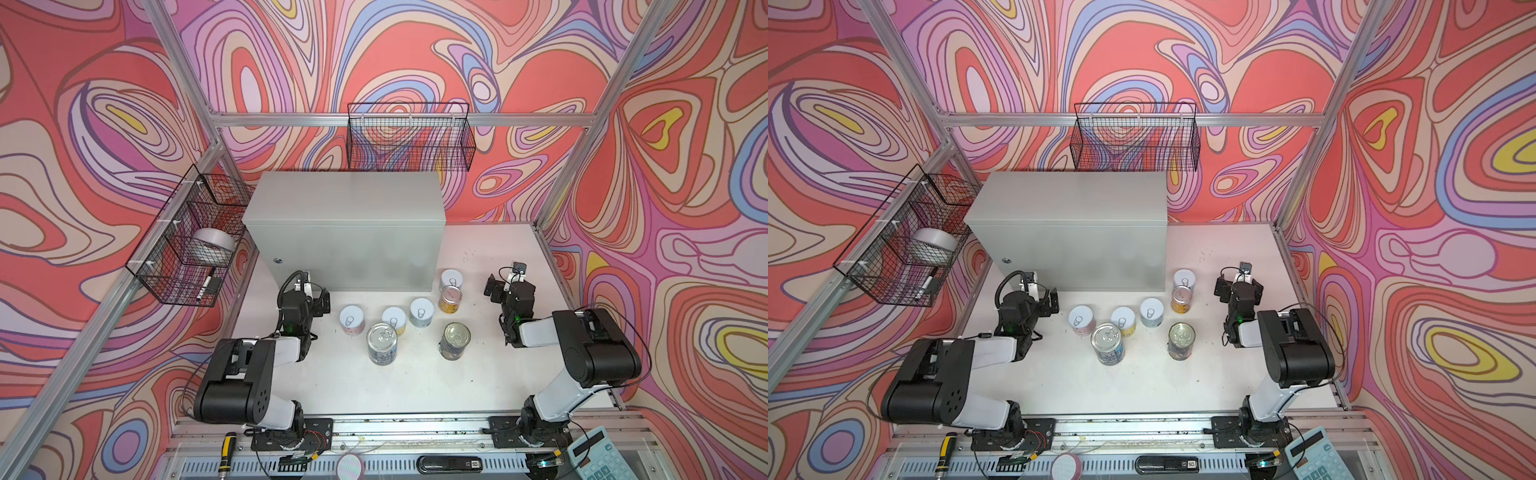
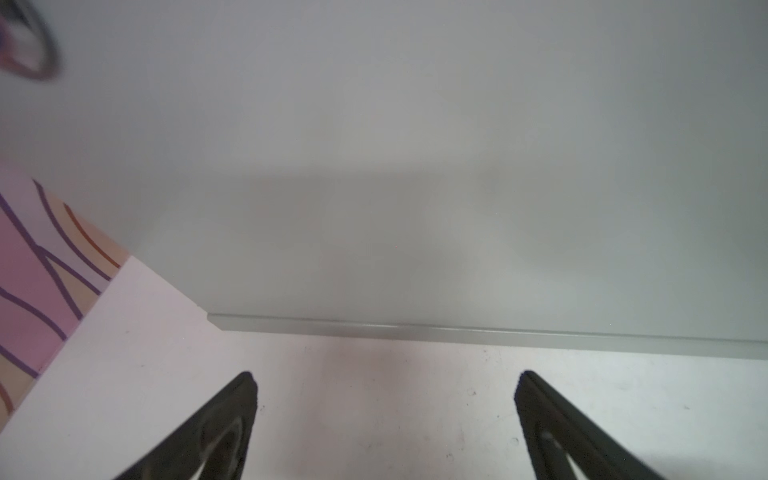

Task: Place and organize the canned foods onto the counter

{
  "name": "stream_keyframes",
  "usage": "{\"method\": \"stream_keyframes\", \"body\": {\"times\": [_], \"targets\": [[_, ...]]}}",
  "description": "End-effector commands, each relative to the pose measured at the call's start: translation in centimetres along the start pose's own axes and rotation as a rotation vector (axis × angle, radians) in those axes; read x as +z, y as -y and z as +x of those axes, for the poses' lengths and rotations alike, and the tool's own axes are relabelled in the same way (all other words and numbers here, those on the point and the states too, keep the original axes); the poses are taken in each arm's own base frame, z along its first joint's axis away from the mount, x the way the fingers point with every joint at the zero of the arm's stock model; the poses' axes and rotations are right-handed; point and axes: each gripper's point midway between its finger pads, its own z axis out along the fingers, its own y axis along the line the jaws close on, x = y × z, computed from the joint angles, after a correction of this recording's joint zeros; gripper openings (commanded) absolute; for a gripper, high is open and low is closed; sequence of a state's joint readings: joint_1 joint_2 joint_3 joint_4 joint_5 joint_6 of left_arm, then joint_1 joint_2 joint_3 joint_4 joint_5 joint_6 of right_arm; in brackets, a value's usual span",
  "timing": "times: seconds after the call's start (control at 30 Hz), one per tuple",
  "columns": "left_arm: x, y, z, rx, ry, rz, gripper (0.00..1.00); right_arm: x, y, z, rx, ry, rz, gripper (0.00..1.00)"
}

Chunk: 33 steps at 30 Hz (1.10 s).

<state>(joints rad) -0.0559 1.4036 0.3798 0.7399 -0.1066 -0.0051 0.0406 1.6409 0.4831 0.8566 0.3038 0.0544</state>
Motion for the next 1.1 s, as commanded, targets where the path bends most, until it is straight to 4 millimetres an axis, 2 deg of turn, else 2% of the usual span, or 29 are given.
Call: {"method": "stream_keyframes", "body": {"times": [0.0, 0.03, 0.1, 0.17, 0.3, 0.37, 0.57, 0.7, 0.83, 1.0, 1.07], "targets": [[-0.8, -0.7, -1.5, -0.020, -0.035, -0.073, 1.00, -0.5, 1.1, -2.2, 0.024, 0.021, 0.076, 0.98], [-1.1, -0.8, -1.8, -0.028, -0.034, -0.089, 1.00, -0.9, 1.5, -2.7, 0.028, 0.031, 0.104, 0.99], [-2.3, -0.5, -3.0, -0.058, 0.004, -0.114, 1.00, -2.5, 2.9, -4.8, 0.071, 0.079, 0.200, 0.99], [-3.6, 0.8, -4.3, -0.053, 0.064, -0.084, 1.00, -3.4, 3.4, -6.8, 0.095, 0.089, 0.217, 0.99], [-5.9, 1.5, -6.5, -0.116, 0.065, -0.100, 1.00, -4.1, 2.2, -9.2, 0.140, 0.018, 0.153, 0.99], [-6.8, 1.9, -8.1, -0.181, 0.040, -0.072, 1.00, -4.6, 1.2, -9.7, 0.162, -0.025, 0.094, 0.99], [-9.6, 4.6, -8.7, -0.157, -0.052, -0.011, 1.00, -7.7, -1.4, -9.1, 0.212, -0.175, -0.092, 0.98], [-11.9, 6.0, -7.2, -0.130, -0.135, 0.006, 1.00, -10.3, -3.2, -8.0, 0.226, -0.280, -0.227, 0.98], [-14.4, 7.0, -5.3, -0.084, -0.227, 0.023, 1.00, -12.4, -3.5, -7.3, 0.235, -0.318, -0.281, 0.99], [-17.0, 8.7, -3.3, -0.065, -0.328, 0.097, 1.00, -13.5, -3.7, -7.0, 0.244, -0.246, -0.333, 0.99], [-17.6, 9.8, -2.0, -0.082, -0.406, 0.141, 1.00, -13.8, -4.7, -6.8, 0.250, -0.248, -0.395, 0.99]]}}
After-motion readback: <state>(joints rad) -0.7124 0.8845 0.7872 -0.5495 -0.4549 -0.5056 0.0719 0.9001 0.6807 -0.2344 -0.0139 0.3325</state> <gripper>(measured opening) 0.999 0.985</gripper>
